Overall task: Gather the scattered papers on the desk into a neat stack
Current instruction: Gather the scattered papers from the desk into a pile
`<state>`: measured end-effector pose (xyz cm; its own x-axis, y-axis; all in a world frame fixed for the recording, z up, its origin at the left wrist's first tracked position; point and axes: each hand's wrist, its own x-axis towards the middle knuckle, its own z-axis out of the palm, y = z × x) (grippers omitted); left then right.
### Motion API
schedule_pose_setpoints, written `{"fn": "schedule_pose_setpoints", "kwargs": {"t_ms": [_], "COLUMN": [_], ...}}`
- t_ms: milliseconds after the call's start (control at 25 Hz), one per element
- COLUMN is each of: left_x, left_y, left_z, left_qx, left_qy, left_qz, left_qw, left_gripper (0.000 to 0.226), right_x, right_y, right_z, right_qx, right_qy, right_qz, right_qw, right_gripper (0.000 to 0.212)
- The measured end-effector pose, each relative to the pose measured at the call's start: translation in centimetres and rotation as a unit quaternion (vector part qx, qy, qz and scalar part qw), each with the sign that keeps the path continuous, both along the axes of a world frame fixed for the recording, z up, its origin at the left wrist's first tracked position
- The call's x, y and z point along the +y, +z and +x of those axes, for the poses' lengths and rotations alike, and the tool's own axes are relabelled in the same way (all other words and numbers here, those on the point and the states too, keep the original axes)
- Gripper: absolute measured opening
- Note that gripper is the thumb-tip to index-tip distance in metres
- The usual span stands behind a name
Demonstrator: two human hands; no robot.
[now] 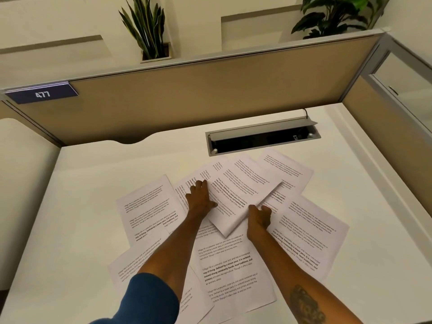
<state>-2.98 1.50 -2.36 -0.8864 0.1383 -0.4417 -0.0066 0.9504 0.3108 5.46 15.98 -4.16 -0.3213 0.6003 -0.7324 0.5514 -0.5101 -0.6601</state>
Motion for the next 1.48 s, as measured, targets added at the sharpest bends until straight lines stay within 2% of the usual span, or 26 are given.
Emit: {"fn": "schedule_pose_setpoints", "kwargs": {"t_ms": [80,200,280,480,680,760,880,1120,1320,1480], "left_x": [0.0,0.0,-0.3,-1.3,-2.5,-2.8,-3.0,-3.9,-4.4,-5.0], "left_y": [0.0,-0.1,0.2,1.4,2.6,2.9,3.5,3.8,3.3,2.8], "left_z": [-0.2,0.0,0.2,0.9,2.4,3.3,4.9,9.9,14.1,15.8], "left_qx": [-0.001,-0.002,-0.006,-0.003,0.021,0.01,-0.037,-0.071,-0.073,-0.076], "left_qy": [-0.002,-0.007,-0.006,0.016,0.072,0.121,0.21,0.246,0.268,0.309], "left_qz": [-0.003,0.005,0.012,0.029,0.108,0.181,0.309,0.472,0.533,0.515], "left_qw": [1.0,1.0,1.0,0.999,0.991,0.976,0.927,0.844,0.799,0.796], "left_gripper": [0.097,0.096,0.096,0.083,0.077,0.076,0.074,0.037,0.042,0.038], "right_x": [0.3,1.0,1.3,2.8,4.2,4.6,4.8,4.7,4.5,4.5], "right_y": [-0.5,-1.5,-1.4,-0.5,0.6,1.0,1.5,2.1,2.5,2.9], "right_z": [-0.1,-0.1,-0.1,0.4,2.1,3.0,4.6,8.1,9.3,9.3], "right_qx": [0.007,0.035,0.057,0.086,0.136,0.144,0.159,0.214,0.232,0.227], "right_qy": [0.011,0.053,0.054,0.09,0.137,0.169,0.214,0.235,0.273,0.314], "right_qz": [-0.017,-0.028,-0.044,-0.011,-0.002,0.007,-0.004,-0.076,-0.116,-0.103], "right_qw": [1.0,0.998,0.996,0.992,0.981,0.975,0.964,0.945,0.926,0.916], "right_gripper": [0.049,0.028,0.024,0.034,0.043,0.043,0.042,0.037,0.045,0.046]}}
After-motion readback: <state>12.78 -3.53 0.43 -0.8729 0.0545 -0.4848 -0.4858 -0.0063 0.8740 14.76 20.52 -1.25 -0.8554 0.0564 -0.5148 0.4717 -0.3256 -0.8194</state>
